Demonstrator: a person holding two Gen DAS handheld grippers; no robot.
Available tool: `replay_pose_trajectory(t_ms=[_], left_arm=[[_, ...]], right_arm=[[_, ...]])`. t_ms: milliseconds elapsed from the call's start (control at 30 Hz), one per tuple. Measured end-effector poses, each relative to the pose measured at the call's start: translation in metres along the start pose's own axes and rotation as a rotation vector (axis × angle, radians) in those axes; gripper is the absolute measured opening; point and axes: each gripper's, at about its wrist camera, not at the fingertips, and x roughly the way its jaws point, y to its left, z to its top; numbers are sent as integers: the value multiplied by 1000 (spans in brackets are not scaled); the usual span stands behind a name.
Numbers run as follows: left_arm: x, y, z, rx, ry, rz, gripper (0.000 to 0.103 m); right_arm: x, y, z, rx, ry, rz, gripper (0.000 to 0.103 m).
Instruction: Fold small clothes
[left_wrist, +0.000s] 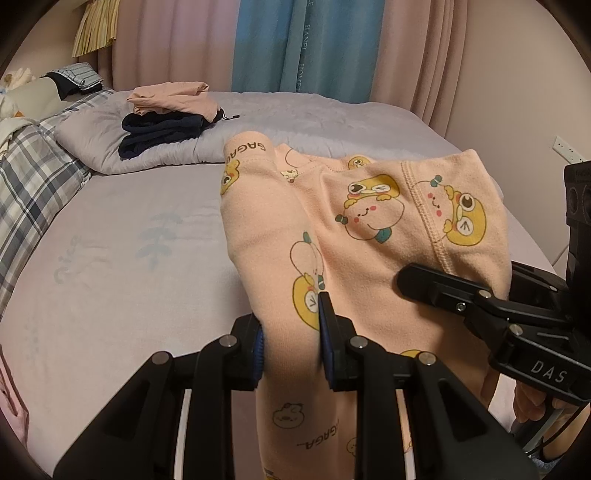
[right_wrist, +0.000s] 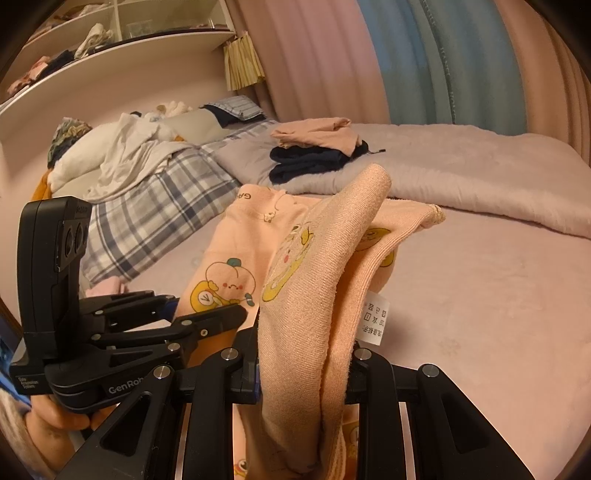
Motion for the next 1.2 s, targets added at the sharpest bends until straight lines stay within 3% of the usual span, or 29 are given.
replay_pose_trajectory(t_ms=[1200], left_arm=[[37, 10, 3, -3, 53, 31, 25]], right_arm=[[31, -4, 11, 7, 60, 0, 28]])
